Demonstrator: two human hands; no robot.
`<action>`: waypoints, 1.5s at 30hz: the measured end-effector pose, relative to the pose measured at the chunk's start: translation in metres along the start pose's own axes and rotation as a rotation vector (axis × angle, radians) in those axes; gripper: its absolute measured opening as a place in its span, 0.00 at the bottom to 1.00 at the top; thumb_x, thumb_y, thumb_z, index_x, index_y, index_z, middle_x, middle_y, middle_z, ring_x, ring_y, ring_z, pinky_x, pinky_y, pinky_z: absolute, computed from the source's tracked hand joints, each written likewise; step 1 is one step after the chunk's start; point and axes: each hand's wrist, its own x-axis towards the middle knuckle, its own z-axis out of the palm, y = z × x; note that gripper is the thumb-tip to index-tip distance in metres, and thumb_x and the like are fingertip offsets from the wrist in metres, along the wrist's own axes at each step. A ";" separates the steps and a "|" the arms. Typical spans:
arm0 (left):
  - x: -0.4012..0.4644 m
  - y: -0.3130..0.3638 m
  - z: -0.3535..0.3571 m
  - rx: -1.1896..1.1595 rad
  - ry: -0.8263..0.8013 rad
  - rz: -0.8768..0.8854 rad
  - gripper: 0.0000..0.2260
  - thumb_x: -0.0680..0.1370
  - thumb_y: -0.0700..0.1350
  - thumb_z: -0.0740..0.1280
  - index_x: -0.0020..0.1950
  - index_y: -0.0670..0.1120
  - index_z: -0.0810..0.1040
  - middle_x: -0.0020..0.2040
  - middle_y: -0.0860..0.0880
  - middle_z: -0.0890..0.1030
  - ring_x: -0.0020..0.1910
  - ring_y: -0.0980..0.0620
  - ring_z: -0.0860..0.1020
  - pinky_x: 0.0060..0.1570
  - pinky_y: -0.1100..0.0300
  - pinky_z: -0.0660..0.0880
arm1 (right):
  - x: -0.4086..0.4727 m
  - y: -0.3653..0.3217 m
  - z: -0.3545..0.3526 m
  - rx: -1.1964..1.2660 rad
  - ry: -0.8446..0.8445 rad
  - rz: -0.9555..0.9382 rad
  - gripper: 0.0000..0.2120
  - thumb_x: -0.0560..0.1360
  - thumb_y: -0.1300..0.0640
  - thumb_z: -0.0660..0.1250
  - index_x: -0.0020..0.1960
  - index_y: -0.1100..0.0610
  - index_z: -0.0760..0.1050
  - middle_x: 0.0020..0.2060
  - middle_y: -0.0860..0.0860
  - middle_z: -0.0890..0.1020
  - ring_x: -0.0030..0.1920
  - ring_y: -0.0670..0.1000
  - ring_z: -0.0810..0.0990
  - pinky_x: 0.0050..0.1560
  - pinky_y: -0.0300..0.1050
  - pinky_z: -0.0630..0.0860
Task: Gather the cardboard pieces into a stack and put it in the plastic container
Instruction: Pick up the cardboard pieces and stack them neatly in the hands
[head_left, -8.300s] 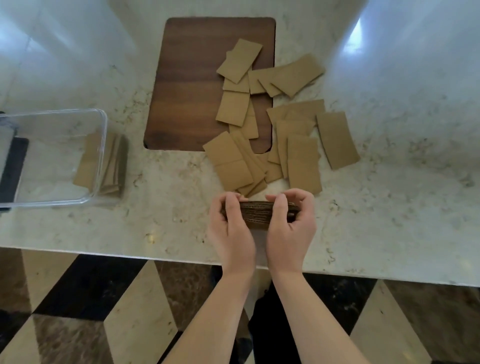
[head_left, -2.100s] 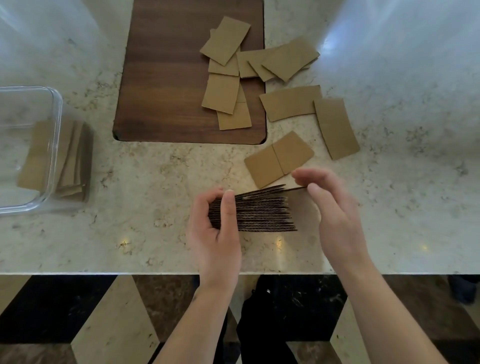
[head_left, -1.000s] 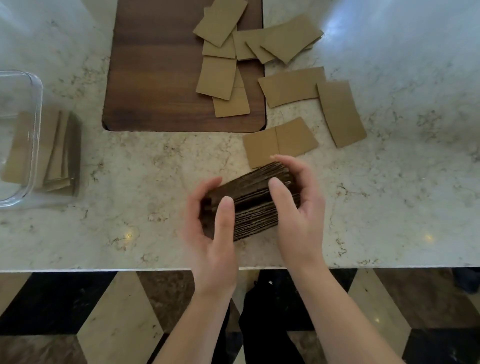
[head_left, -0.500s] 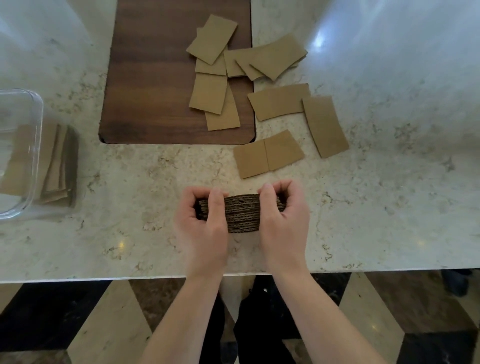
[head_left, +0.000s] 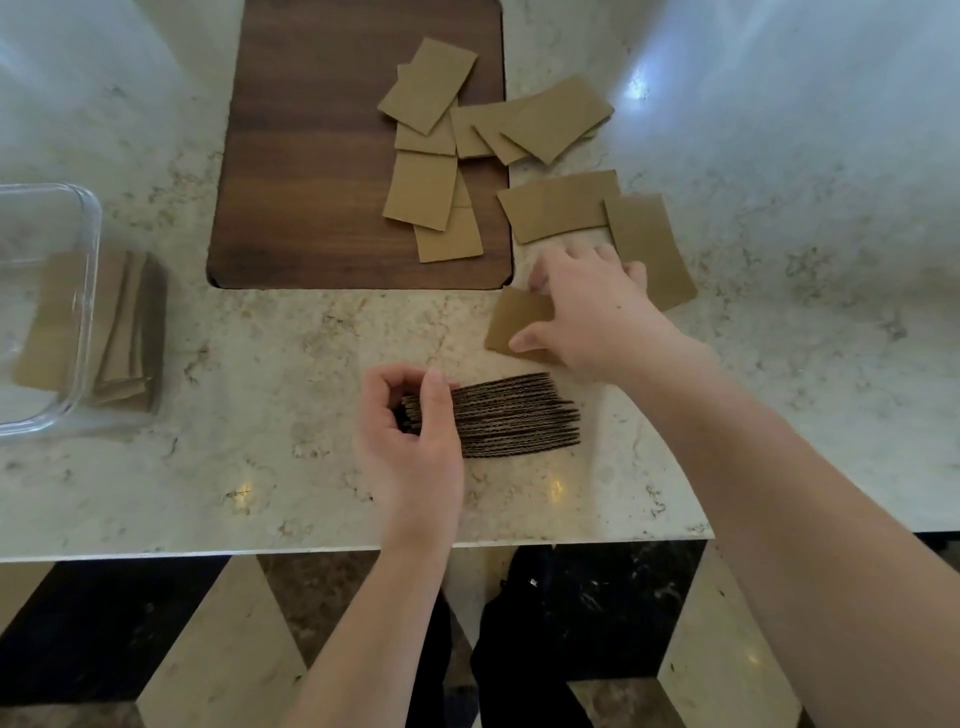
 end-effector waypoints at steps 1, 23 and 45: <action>0.000 -0.001 0.000 0.009 0.005 0.004 0.03 0.80 0.49 0.66 0.48 0.51 0.77 0.40 0.65 0.79 0.41 0.61 0.78 0.46 0.59 0.78 | -0.001 0.002 -0.001 -0.036 -0.059 0.049 0.31 0.73 0.36 0.73 0.70 0.52 0.74 0.64 0.54 0.77 0.69 0.59 0.71 0.67 0.60 0.65; -0.001 -0.002 0.007 0.023 0.048 0.030 0.09 0.81 0.55 0.63 0.42 0.54 0.75 0.36 0.65 0.78 0.35 0.65 0.76 0.36 0.73 0.71 | 0.061 -0.004 -0.048 0.176 -0.011 -0.024 0.23 0.72 0.49 0.80 0.62 0.54 0.75 0.64 0.58 0.70 0.71 0.63 0.65 0.65 0.58 0.70; -0.002 -0.004 0.002 -0.192 0.013 0.025 0.14 0.84 0.47 0.61 0.63 0.62 0.80 0.60 0.64 0.84 0.61 0.59 0.81 0.58 0.66 0.77 | -0.058 -0.039 0.003 0.207 -0.114 -0.473 0.10 0.83 0.61 0.58 0.53 0.45 0.64 0.45 0.42 0.73 0.47 0.49 0.72 0.53 0.51 0.70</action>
